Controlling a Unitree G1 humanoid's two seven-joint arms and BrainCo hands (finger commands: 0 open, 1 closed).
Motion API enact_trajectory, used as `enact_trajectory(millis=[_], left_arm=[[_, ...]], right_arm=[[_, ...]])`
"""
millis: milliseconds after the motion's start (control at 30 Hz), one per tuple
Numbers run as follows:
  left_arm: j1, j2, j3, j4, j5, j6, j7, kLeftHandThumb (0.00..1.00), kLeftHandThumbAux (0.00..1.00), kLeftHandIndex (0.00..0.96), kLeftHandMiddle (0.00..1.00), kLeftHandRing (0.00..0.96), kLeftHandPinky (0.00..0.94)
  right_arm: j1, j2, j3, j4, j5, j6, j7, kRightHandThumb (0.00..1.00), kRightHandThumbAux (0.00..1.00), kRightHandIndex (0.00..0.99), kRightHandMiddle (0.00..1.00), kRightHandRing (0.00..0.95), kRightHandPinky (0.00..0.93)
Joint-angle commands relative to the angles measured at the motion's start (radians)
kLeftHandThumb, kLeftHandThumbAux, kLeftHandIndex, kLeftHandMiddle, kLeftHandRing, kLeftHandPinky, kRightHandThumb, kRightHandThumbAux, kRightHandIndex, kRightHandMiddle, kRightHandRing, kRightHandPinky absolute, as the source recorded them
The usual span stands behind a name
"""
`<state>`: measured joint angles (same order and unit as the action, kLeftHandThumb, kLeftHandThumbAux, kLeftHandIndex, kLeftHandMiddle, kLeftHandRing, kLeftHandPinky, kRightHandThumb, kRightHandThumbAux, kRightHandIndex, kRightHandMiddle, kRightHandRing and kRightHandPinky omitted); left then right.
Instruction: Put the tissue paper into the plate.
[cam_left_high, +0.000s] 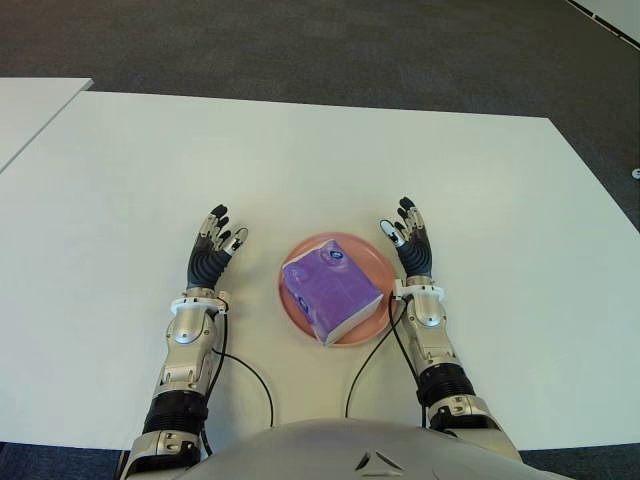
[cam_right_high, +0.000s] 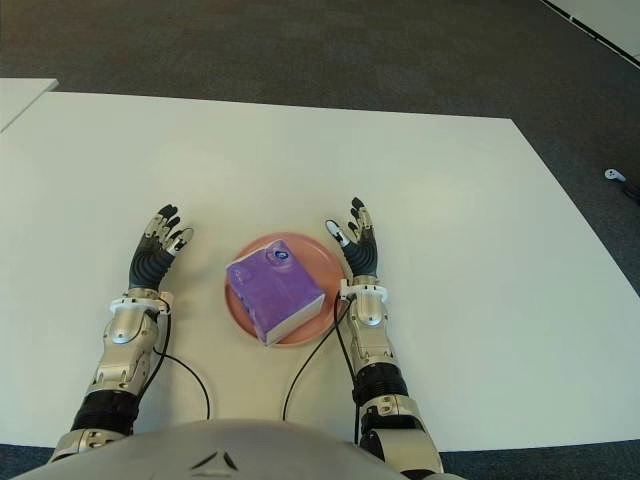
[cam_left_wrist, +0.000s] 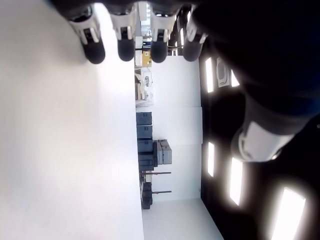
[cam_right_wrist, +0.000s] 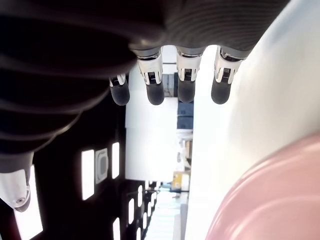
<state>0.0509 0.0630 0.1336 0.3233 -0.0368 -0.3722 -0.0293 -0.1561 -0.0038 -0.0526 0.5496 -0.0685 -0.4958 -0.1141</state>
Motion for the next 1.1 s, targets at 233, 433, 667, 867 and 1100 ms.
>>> enact_trajectory(millis=[233,433,667,867,1100], left_arm=[[0.012,0.002,-0.005,0.015,0.011,0.01,0.007,0.0,0.575,0.014,0.005,0.0,0.0],[0.01,0.001,-0.004,0.014,0.004,0.014,0.002,0.0,0.577,0.018,0.008,0.0,0.0],[0.011,-0.002,-0.005,0.008,0.002,0.018,0.004,0.0,0.573,0.025,0.011,0.0,0.0],[0.013,0.0,-0.007,0.006,0.0,0.019,-0.003,0.0,0.572,0.019,0.011,0.0,0.0],[0.014,0.004,-0.01,0.008,0.005,0.013,-0.006,0.0,0.579,0.013,0.008,0.0,0.0]], right_arm=[[0.078,-0.045,-0.042,-0.028,0.05,0.037,0.045,0.0,0.532,0.0,0.0,0.0,0.0],[0.115,-0.058,-0.05,-0.079,0.063,0.065,0.068,0.0,0.555,0.0,0.0,0.0,0.0],[0.151,-0.078,-0.053,-0.131,0.091,0.109,0.119,0.0,0.593,0.0,0.0,0.0,0.0],[0.183,-0.098,-0.068,-0.175,0.161,0.166,0.201,0.0,0.584,0.0,0.0,0.0,0.0],[0.195,-0.105,-0.096,-0.197,0.256,0.24,0.289,0.0,0.57,0.0,0.0,0.0,0.0]])
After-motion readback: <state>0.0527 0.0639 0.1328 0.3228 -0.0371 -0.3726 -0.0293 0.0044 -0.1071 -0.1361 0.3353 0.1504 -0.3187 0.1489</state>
